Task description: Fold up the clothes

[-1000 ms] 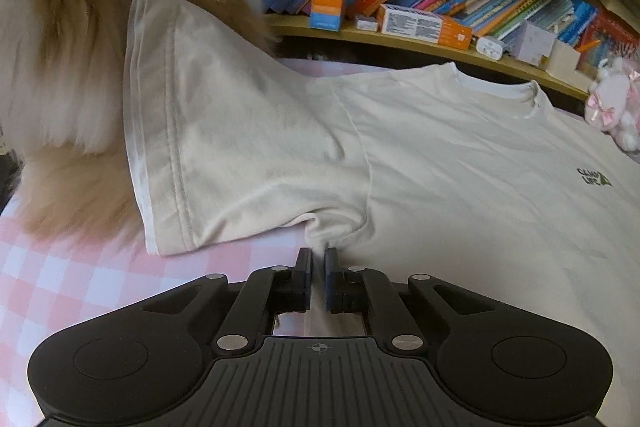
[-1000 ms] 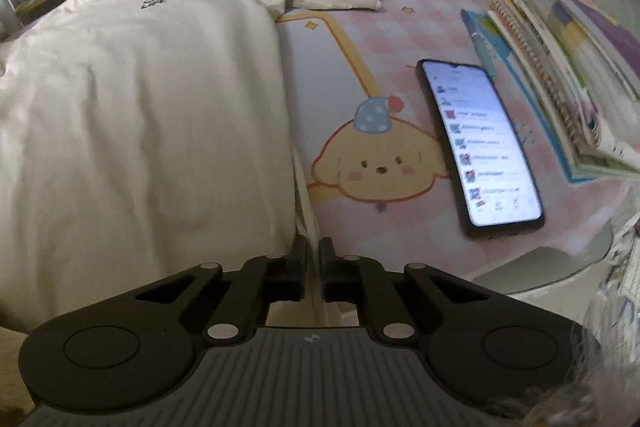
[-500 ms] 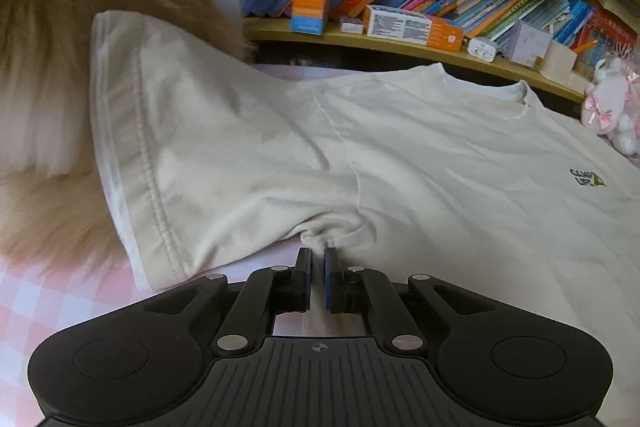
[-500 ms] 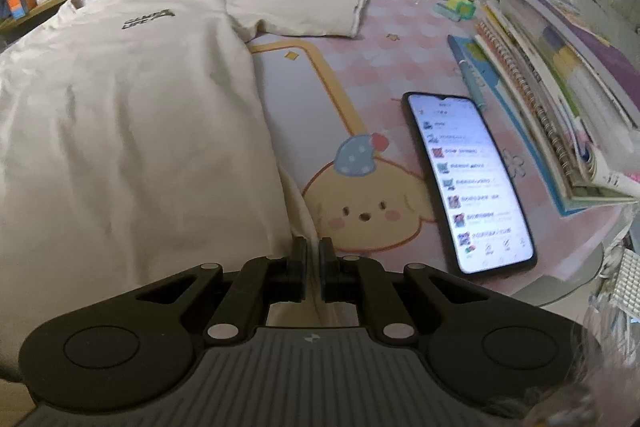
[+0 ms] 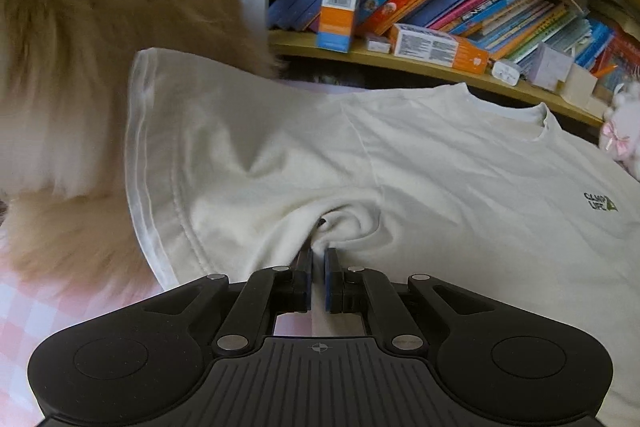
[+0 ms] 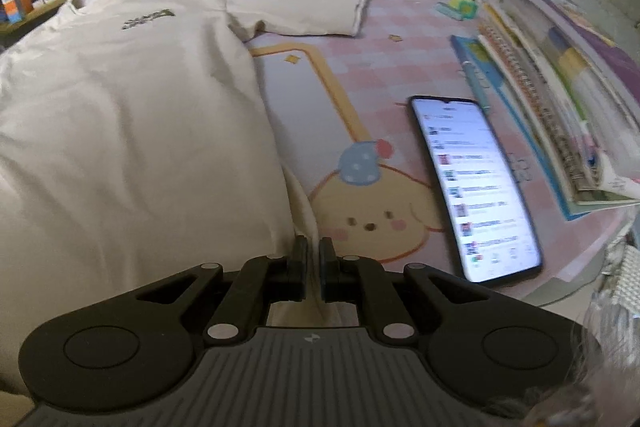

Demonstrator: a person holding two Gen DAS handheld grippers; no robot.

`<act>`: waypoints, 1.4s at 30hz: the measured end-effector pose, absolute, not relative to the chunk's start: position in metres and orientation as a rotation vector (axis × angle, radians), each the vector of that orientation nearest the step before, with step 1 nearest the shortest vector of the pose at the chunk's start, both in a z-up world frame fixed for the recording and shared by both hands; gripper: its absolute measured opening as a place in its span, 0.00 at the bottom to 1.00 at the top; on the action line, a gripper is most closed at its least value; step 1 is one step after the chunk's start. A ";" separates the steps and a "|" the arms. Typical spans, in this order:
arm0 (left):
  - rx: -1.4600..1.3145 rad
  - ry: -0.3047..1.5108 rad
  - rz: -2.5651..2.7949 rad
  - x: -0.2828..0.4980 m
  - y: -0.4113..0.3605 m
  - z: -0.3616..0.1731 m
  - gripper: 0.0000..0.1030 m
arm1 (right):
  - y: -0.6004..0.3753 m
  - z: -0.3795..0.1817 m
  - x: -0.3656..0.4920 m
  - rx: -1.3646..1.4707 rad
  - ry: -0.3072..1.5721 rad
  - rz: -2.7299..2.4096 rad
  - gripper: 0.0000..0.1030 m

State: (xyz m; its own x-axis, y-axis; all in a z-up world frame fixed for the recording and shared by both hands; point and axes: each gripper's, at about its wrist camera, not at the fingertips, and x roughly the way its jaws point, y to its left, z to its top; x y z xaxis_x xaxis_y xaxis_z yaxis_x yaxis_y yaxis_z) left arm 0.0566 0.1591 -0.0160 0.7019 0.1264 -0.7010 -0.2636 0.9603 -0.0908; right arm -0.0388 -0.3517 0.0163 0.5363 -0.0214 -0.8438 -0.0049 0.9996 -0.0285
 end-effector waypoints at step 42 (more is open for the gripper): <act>-0.167 0.741 0.428 -0.172 0.032 0.010 0.56 | -0.389 0.012 -0.060 -0.072 0.908 0.321 0.31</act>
State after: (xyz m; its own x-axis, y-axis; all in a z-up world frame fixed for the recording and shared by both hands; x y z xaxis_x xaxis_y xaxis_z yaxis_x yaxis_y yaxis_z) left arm -0.1724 0.0320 0.0102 0.6561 0.3176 -0.6846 -0.4340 0.9009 0.0020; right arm -0.0599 -0.3888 0.0121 0.5710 0.2434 -0.7840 -0.3037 0.9499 0.0737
